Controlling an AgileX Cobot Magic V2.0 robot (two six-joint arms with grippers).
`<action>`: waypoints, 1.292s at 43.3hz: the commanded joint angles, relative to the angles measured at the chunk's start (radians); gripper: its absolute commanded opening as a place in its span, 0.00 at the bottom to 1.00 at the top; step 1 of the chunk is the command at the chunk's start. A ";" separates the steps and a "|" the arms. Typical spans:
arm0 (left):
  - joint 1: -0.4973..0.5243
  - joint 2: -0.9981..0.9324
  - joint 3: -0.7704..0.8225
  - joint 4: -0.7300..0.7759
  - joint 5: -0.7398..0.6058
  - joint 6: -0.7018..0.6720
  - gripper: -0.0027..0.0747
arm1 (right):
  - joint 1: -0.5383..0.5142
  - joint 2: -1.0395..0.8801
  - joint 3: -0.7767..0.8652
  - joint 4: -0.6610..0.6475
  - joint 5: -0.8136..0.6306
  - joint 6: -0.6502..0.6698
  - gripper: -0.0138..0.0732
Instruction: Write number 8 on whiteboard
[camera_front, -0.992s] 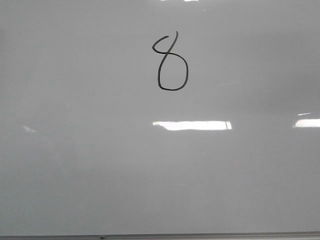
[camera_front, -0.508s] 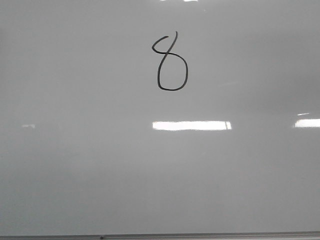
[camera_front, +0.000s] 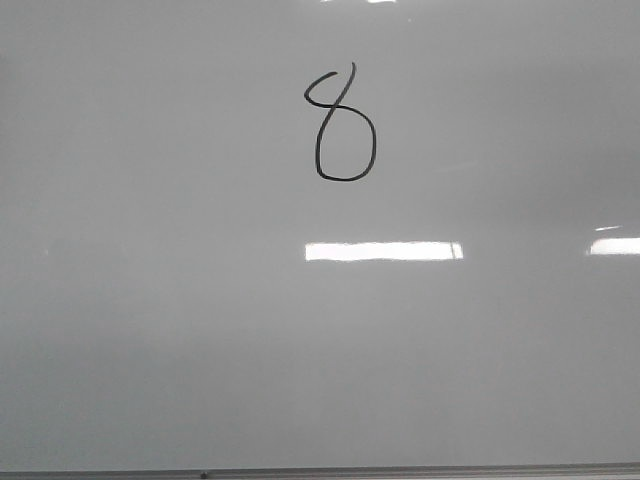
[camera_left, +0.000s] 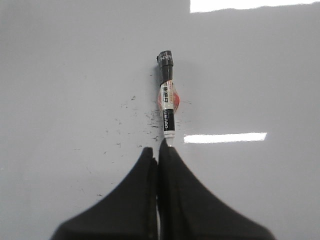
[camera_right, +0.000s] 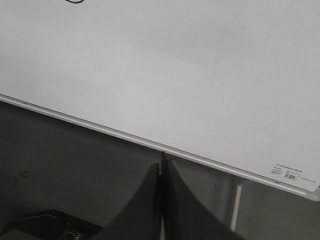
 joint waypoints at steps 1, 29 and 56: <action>-0.001 -0.013 0.014 -0.017 -0.093 -0.001 0.01 | -0.008 0.007 -0.025 -0.019 -0.056 -0.011 0.03; -0.013 -0.013 0.014 -0.139 -0.143 0.110 0.01 | -0.008 0.007 -0.025 -0.019 -0.056 -0.011 0.03; -0.013 -0.013 0.014 -0.139 -0.141 0.110 0.01 | -0.008 0.007 -0.025 -0.019 -0.056 -0.011 0.03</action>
